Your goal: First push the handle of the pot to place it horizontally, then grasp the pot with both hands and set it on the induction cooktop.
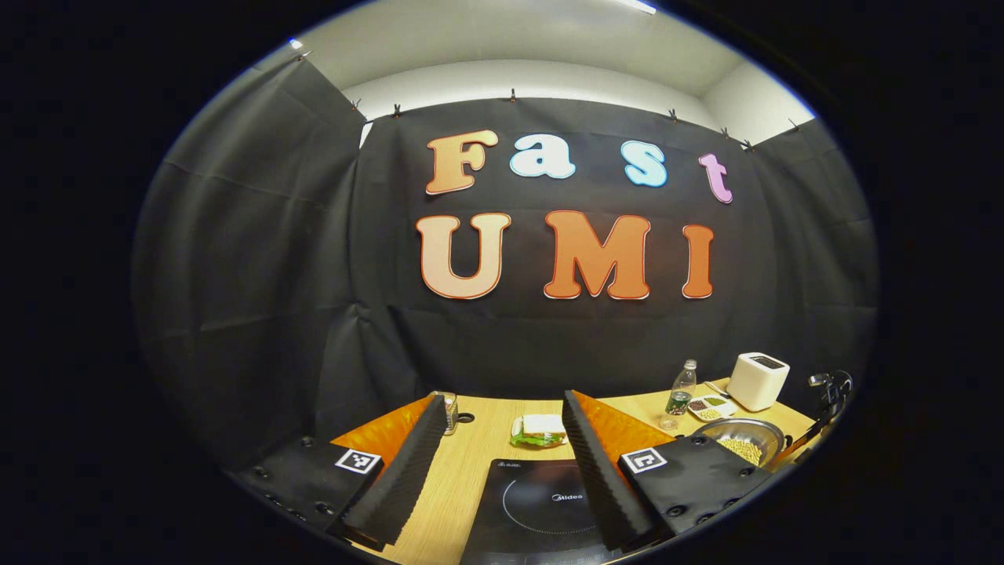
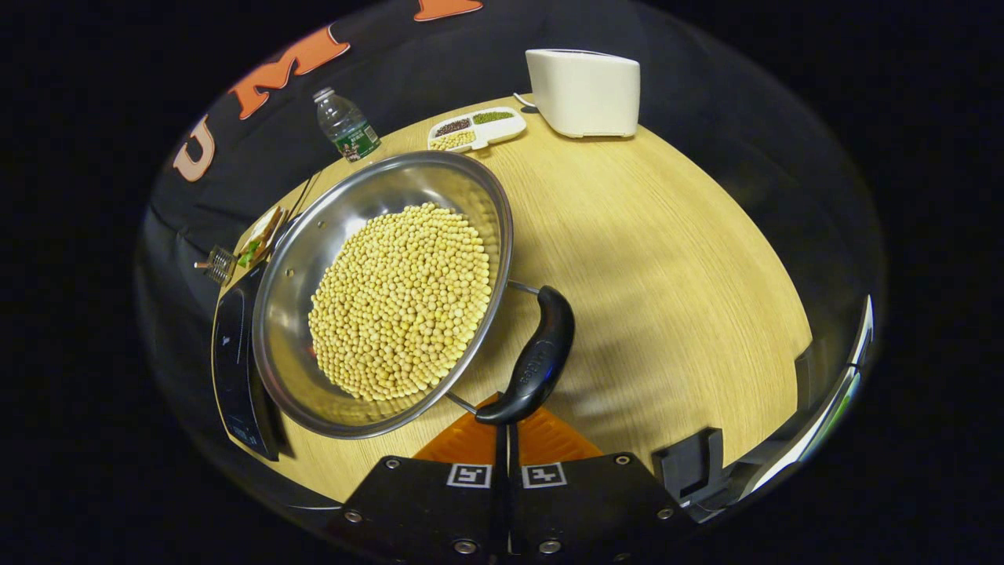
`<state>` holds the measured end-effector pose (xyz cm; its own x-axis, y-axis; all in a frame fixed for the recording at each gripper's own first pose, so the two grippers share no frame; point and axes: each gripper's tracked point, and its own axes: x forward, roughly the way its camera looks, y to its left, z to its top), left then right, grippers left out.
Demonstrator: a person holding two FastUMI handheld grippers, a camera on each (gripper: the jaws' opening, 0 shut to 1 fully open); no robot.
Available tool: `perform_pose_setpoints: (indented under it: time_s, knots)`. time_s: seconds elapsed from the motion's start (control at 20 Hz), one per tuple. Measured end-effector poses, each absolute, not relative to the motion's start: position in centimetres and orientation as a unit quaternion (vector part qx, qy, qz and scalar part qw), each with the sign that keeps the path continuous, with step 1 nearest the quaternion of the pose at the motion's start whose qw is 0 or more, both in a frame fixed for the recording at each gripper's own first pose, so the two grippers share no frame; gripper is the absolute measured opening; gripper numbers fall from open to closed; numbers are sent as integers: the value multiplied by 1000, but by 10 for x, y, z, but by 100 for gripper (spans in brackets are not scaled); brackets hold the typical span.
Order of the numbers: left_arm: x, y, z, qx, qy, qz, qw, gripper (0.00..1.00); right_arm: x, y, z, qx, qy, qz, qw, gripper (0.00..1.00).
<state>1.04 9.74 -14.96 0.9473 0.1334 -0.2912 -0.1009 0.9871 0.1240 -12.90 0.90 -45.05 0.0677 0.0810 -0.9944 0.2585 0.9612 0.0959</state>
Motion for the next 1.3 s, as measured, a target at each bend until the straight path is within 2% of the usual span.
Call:
perform_pose_setpoints:
  time_s: [0.6,1.3]
  knots:
    - [4,115,-154,62,159,71,983,96,-91,-17,-461,136,674,-96,720,0]
    - [-9,122,-161,78,169,60,981,96,-40,-41,-483,102,681,-98,718,0]
